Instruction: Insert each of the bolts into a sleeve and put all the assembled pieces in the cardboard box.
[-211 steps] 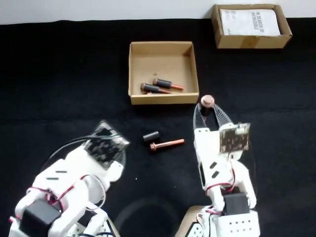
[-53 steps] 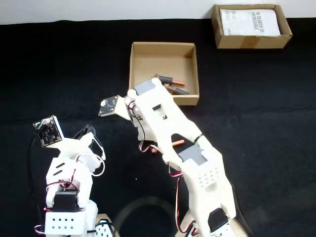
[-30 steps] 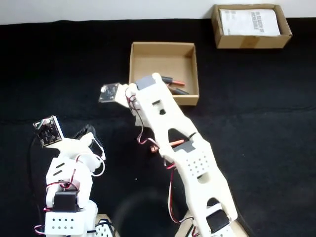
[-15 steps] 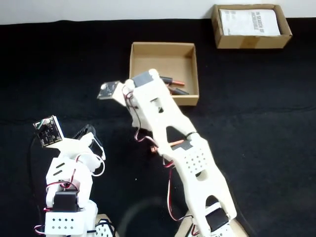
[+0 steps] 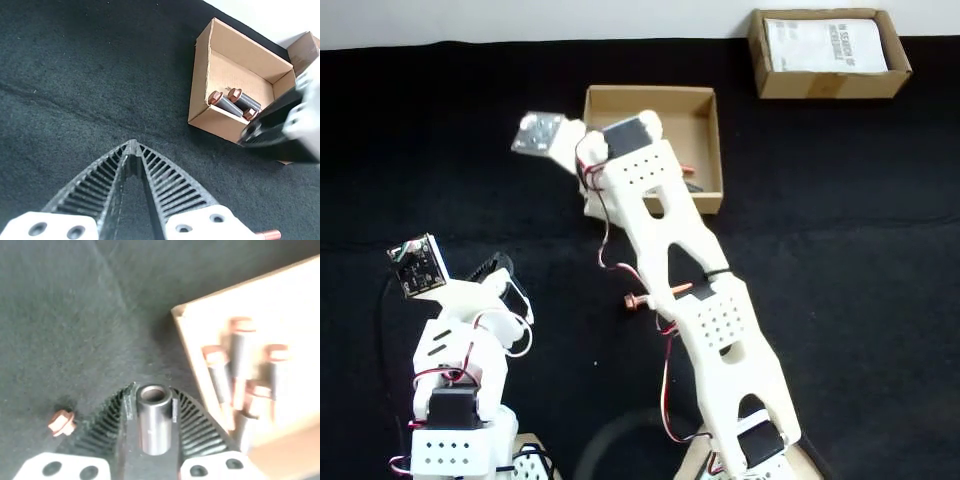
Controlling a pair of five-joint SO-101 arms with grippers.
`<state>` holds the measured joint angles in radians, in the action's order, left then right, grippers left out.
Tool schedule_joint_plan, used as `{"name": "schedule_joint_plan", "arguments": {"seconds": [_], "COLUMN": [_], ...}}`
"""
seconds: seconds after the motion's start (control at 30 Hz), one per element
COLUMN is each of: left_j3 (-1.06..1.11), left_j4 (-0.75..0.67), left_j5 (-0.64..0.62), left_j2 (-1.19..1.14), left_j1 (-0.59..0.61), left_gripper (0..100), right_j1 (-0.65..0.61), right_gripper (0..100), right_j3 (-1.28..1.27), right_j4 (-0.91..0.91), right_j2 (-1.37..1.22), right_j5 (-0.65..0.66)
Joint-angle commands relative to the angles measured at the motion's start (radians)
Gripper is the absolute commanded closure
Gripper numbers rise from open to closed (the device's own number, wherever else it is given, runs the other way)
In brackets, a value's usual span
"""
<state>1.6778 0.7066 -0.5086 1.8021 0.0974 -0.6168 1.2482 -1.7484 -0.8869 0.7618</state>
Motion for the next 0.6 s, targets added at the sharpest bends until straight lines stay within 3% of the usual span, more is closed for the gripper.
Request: {"name": "schedule_joint_plan", "arguments": {"seconds": [0.0, 0.2, 0.37, 0.57], "left_j3": [0.018, 0.018, 0.021, 0.01], "left_j4": [-0.006, -0.002, -0.04, -0.161], "left_j5": [-0.002, -0.003, -0.009, -0.101], "left_j2": [0.008, 0.004, -0.104, -0.24], "left_j1": [-0.005, -0.036, -0.077, -0.166], "left_gripper": [99, 99, 99, 99], "right_j1": [0.013, 0.016, 0.031, 0.05], "right_gripper": [99.1, 99.2, 99.2, 99.2], "right_j3": [0.259, 0.541, 0.463, 0.291], "right_j4": [-0.016, -0.018, -0.018, -0.019], "right_j2": [0.09, 0.111, 0.291, 0.504], "right_j5": [-0.052, -0.132, -0.135, -0.285]}}
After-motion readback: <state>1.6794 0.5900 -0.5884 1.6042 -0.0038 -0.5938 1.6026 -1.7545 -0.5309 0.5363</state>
